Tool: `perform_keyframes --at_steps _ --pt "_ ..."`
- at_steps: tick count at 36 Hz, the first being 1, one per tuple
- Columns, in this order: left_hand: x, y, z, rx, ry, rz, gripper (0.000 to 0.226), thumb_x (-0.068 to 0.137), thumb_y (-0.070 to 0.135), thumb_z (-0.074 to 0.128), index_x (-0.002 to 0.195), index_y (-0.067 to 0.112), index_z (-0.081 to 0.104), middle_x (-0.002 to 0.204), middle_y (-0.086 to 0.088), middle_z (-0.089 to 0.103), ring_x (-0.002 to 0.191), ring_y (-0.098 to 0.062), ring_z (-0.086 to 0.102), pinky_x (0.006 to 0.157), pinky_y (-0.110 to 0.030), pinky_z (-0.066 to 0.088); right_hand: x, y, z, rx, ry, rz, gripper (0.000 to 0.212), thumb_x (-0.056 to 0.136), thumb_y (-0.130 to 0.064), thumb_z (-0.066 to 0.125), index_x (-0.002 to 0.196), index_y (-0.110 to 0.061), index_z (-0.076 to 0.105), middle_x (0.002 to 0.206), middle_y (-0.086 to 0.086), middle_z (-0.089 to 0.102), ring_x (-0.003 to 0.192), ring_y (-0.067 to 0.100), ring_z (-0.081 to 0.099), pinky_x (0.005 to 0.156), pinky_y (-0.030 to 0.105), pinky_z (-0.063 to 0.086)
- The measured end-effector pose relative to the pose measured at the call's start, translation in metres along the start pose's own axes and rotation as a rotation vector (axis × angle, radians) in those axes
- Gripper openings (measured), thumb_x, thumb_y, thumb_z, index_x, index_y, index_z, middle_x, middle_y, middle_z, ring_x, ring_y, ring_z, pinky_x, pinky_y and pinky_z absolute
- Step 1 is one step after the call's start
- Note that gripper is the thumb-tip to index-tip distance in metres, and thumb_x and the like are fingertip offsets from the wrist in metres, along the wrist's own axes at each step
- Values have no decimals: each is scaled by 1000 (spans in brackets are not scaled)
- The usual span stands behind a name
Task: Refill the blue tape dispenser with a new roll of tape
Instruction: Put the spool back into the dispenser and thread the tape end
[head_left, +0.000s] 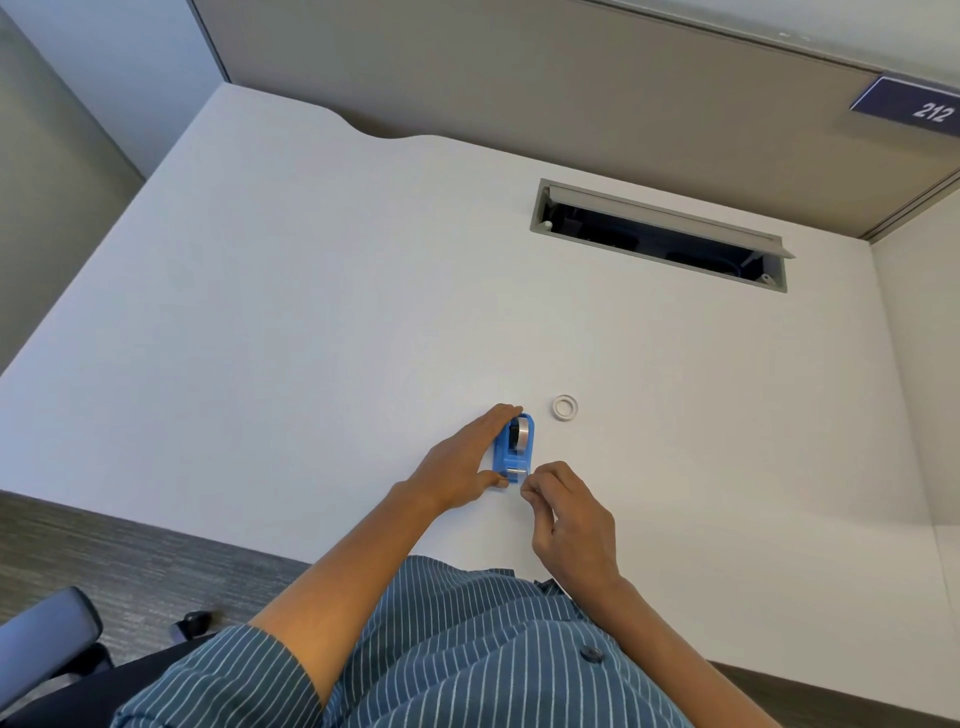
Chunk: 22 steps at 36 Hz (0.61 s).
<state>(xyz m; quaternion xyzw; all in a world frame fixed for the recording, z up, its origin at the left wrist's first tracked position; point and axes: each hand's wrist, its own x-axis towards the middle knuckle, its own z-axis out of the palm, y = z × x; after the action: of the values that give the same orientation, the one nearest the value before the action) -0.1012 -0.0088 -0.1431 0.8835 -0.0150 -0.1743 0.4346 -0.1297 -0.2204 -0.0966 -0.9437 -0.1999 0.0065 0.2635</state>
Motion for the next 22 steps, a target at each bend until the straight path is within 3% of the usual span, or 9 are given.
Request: perform_keyframes --at_steps 7,12,19,22 --pt "0 2 -1 5 -2 5 100 91 26 86 167 38 22 175 11 32 155 -18 41 123 -40 40 -2 3 4 -11 -36 14 12 98 -8 74 99 -20 72 101 -9 67 78 13 64 53 11 31" --pt "-1 2 -1 1 -6 9 100 91 25 86 167 38 22 175 12 30 156 -15 40 123 -39 38 -3 6 8 -32 -24 5 14 95 -5 78 97 -19 74 99 -8 68 78 15 66 48 26 48" --pt "1 0 -2 -26 -16 5 101 90 26 87 167 38 23 175 14 31 156 -14 39 123 -37 37 -1 7 14 -53 -29 14 15 91 -3 82 95 -17 78 96 -7 72 79 16 70 52 20 42" --pt "1 -2 -3 -41 -19 9 101 90 25 88 167 40 25 173 15 32 154 -12 40 123 -35 37 0 8 17 -60 -28 19 14 90 -3 83 95 -16 80 95 -6 73 78 19 71 49 27 49"
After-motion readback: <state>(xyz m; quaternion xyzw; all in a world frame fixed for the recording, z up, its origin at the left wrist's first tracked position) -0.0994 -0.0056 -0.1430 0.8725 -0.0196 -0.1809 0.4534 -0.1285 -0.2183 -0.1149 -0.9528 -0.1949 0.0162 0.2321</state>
